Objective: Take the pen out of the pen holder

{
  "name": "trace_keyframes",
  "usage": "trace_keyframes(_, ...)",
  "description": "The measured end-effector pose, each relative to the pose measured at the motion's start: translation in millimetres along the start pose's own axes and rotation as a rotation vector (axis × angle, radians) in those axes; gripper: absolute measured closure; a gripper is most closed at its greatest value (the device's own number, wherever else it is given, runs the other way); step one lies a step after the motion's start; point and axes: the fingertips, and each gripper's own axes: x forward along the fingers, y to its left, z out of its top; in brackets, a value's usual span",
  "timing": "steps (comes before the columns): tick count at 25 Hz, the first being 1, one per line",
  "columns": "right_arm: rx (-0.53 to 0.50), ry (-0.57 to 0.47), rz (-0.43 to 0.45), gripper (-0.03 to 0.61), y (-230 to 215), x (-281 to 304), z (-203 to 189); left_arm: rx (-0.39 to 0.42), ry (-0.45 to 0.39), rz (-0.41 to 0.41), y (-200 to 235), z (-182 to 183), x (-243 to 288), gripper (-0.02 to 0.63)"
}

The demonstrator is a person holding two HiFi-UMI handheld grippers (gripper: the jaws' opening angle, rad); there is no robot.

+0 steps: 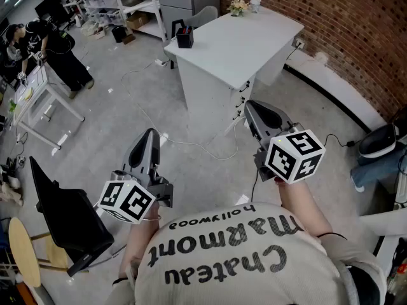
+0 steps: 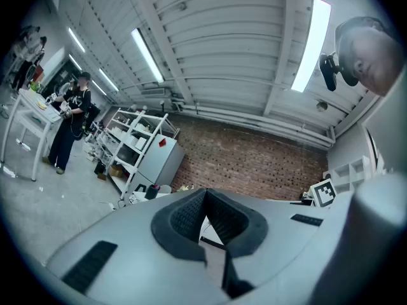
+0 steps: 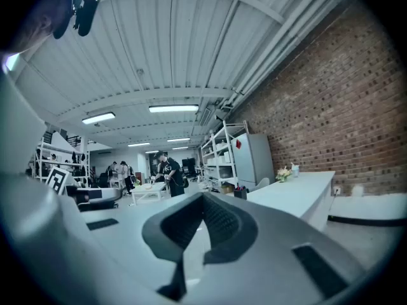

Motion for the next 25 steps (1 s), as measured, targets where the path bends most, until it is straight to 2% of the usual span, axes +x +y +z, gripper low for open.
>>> trace_keyframes(9,-0.004,0.013,0.012,0.575,13.8,4.2,-7.7,0.001,0.000,0.000,5.7,3.4,-10.2,0.613)
trace_keyframes(16,0.098,0.035,0.073,0.575,36.3,14.4,-25.3,-0.025,0.032,-0.004,22.8,-2.6,-23.4,0.614)
trace_keyframes(21,0.089,0.069,0.047,0.575,49.1,14.7,-46.3,-0.033,0.063,-0.012,36.3,-13.6,-31.6,0.613)
trace_keyframes(25,0.080,0.130,0.006,0.575,54.1,9.7,-73.1,-0.077,0.105,-0.029,44.4,-34.6,-39.7,0.613)
